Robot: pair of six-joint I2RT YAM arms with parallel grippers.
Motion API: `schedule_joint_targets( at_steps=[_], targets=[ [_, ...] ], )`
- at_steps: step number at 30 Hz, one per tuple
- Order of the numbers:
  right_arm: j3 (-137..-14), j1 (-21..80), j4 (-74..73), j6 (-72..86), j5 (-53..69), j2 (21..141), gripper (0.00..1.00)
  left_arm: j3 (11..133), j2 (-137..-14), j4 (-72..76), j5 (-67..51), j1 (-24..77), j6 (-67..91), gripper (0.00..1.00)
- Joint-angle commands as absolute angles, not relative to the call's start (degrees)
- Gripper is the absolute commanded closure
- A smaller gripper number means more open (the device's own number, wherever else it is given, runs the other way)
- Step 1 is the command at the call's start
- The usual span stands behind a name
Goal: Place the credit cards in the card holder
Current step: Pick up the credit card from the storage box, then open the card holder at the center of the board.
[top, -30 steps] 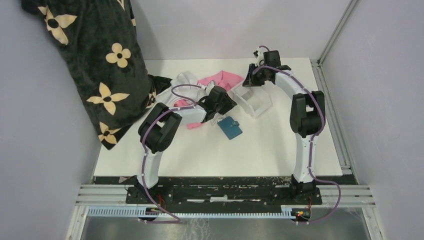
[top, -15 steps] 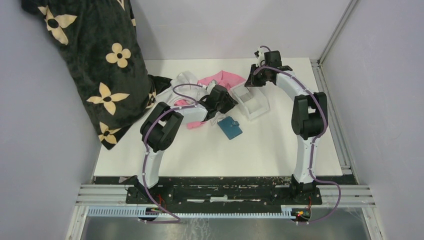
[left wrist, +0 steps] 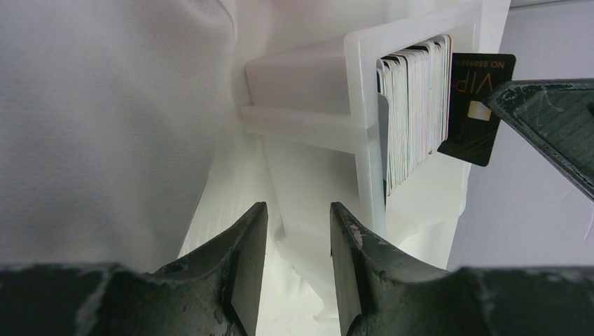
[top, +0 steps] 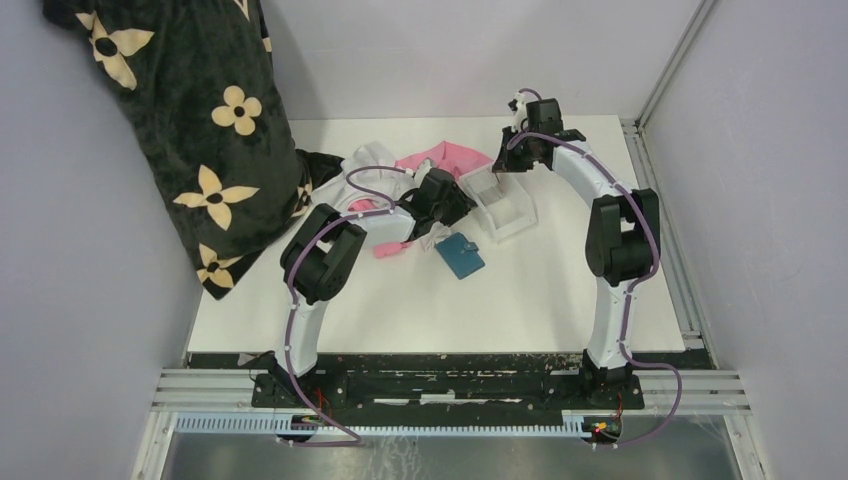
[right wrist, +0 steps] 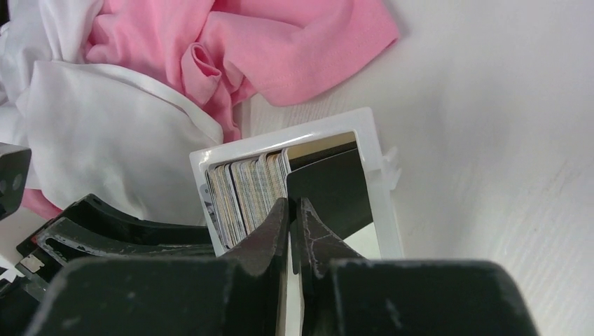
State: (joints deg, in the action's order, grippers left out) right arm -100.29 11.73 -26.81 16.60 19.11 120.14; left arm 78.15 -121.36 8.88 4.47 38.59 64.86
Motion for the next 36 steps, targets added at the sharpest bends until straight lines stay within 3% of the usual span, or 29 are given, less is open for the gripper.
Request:
schedule_joint_targets(
  at_steps=[1,5,11,16,22,27,36],
  targets=[
    [-99.62,13.18,-27.73,15.26,14.04,114.85,0.93,78.00,-119.10,9.74,4.27,38.50,65.91,0.55],
    [-99.72,14.40,-29.90,13.61,7.40,112.84,0.99,76.32,-116.88,10.02,4.88,38.55,65.24,0.55],
    [-96.23,16.20,-30.07,12.43,-4.14,107.99,0.99,72.42,-112.59,10.02,6.63,38.50,63.50,0.54],
    [-90.71,16.46,-28.99,13.32,-6.83,101.14,0.99,68.81,-107.07,9.69,8.85,38.54,60.30,0.54],
    [-83.51,17.42,-32.03,14.27,-1.21,90.86,0.99,60.40,-97.98,16.63,6.71,38.55,52.00,0.54],
    [-74.84,18.31,-33.73,16.23,7.86,79.51,0.99,52.96,-92.47,29.12,-5.73,38.72,45.84,0.54],
    [-62.35,20.42,-37.27,18.81,22.25,63.86,0.99,48.85,-89.31,32.79,-25.34,41.78,38.76,0.53]
  ],
)
